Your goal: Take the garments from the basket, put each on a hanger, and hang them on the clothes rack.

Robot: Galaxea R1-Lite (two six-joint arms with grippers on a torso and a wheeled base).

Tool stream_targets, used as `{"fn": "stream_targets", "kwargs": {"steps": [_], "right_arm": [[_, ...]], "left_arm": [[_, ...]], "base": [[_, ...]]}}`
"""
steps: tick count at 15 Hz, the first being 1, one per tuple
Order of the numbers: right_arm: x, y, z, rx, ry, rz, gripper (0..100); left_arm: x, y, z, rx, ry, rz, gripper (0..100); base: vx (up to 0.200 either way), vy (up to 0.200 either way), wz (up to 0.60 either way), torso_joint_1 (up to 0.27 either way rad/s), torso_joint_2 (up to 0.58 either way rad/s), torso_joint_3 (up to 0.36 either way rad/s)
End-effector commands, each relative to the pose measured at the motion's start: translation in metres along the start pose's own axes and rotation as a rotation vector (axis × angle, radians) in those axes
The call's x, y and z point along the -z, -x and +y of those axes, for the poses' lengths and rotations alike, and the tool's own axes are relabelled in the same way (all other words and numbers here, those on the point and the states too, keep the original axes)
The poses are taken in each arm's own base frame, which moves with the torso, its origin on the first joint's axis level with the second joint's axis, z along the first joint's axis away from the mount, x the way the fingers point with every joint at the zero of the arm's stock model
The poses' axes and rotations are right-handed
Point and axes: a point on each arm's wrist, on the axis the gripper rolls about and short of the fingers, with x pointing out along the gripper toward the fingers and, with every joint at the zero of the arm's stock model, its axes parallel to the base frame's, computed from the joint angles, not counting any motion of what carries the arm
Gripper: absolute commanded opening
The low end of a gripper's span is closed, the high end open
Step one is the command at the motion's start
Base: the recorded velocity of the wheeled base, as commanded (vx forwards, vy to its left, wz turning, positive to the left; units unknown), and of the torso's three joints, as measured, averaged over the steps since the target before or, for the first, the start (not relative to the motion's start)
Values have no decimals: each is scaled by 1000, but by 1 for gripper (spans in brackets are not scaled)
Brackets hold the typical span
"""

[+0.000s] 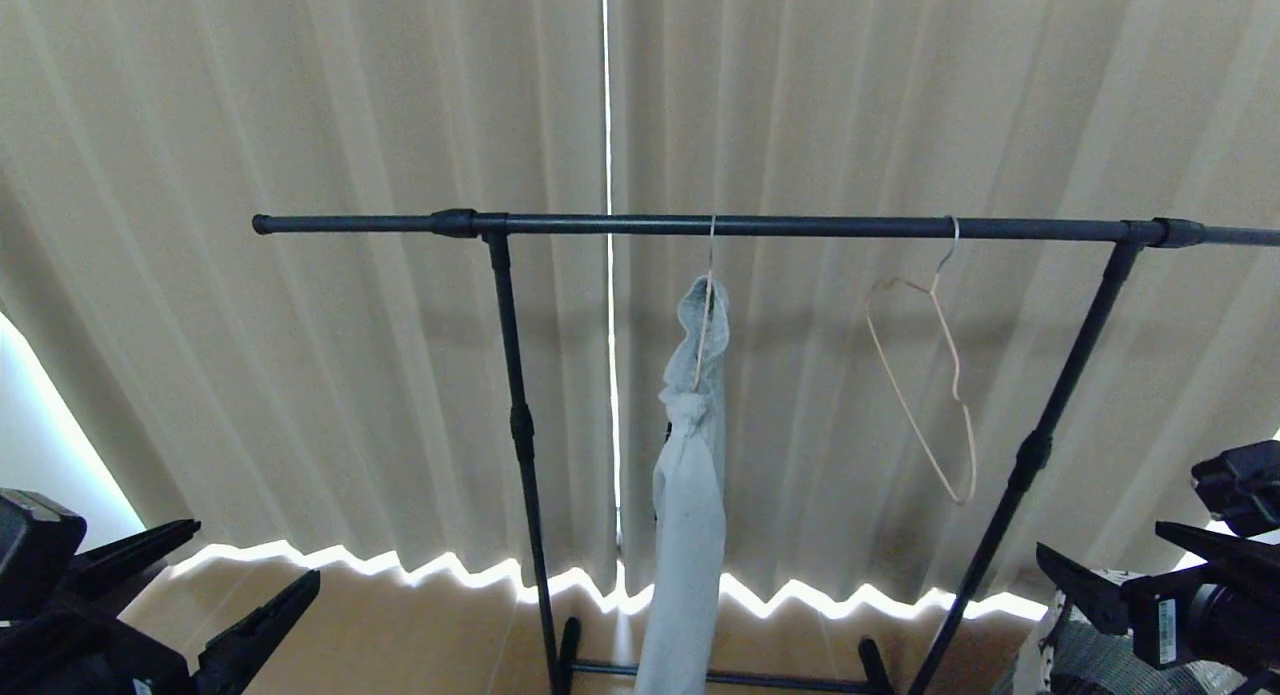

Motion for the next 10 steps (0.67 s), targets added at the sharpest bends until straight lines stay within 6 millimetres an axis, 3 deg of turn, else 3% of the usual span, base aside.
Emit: {"fn": "stream_targets", "kwargs": {"steps": [1,2,10], "right_arm": [[2,-1,0,-1,3,9,100],[2,-1,0,-1,3,9,100],[5,0,0,-2,7,17,100]], "left_arm": [[1,-2,0,2,0,12,100],[1,-2,0,2,0,12,100],[2,-5,0,4,4,31,100]], "base": [[-200,0,0,7,2,7],[-200,0,0,2,-2,-2],[0,0,0,0,0,0]]}}
